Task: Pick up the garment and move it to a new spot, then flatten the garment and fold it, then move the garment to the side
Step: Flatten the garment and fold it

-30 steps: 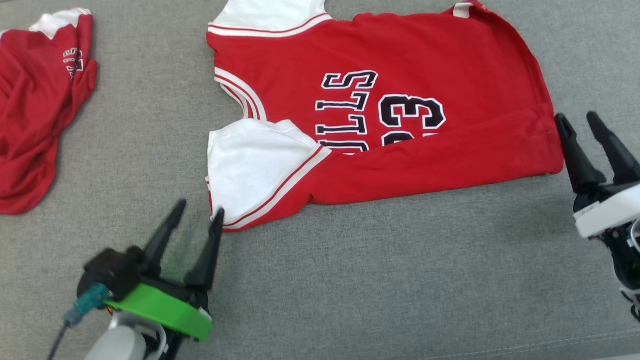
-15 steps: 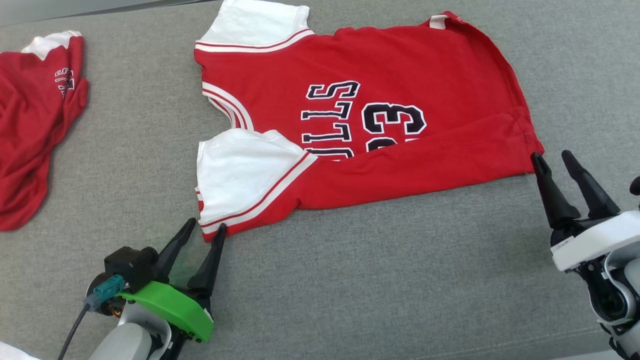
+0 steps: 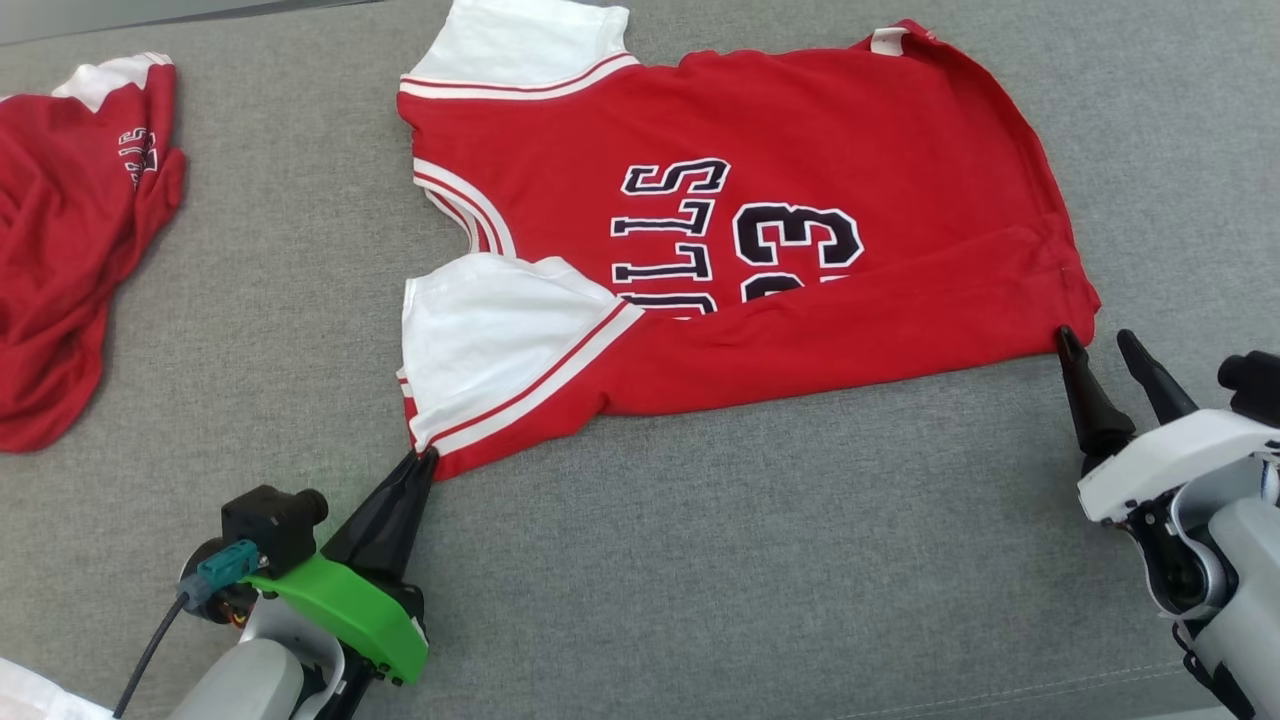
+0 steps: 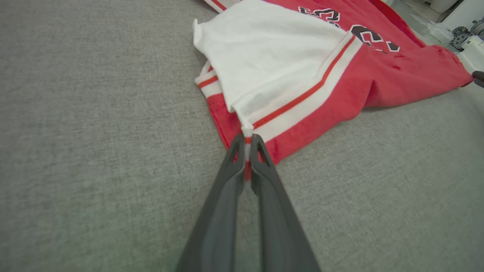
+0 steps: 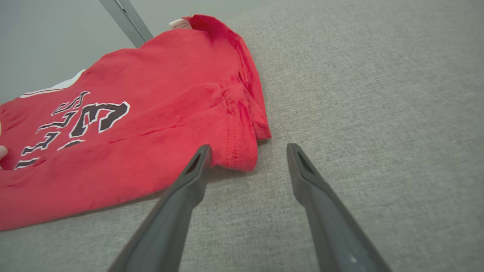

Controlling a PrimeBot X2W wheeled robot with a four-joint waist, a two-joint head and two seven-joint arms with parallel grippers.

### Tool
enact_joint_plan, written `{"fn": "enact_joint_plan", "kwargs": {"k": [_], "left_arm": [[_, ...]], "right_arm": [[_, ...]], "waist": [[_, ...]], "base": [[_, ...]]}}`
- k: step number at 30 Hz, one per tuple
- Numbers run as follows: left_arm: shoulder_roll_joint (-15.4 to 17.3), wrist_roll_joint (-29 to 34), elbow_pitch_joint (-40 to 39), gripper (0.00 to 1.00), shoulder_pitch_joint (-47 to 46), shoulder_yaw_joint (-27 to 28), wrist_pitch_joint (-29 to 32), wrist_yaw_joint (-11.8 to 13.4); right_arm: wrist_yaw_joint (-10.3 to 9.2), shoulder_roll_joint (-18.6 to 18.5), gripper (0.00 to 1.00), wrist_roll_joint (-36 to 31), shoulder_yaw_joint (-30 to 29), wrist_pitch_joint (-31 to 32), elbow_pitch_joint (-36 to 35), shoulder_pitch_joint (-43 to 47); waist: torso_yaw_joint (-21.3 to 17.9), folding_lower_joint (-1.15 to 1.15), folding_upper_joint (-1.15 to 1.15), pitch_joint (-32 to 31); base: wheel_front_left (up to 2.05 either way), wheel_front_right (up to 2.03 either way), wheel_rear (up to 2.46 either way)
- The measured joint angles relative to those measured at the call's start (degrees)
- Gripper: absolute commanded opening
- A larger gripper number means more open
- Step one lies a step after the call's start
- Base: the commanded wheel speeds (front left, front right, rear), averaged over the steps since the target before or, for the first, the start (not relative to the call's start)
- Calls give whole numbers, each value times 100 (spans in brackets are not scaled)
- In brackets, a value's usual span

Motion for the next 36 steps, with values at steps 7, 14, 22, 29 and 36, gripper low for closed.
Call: {"fn": "enact_joint_plan", "kwargs": {"k": [7,14,22,29,36], "left_arm": [[152,-21,-41,0,-179,-118,42,-8],[246,-70,-29,0,-272,-241,44,-9],[569,-221,-510,0,91,-320,241,12],[968,-402,-1468,0,823,-396,667,259],[1241,-608,-2464,0,1460,-493,1122,650]], "right_arm": [[0,99,83,364,444,42,659,-677],[0,0,0,772,967,49,727,-866],[2,-609,0,1122,1360,22,148,-427],[2,-1145,0,1180,1466,5,-334,-4],[2,-1584,0,1199,1547,5,-635,409]], "waist": [[49,0,0,126],[78,0,0,102],[81,0,0,-82],[48,0,0,-271],[79,0,0,-356]], "base": [[0,0,0],[0,0,0],[0,0,0],[0,0,0],[0,0,0]]}}
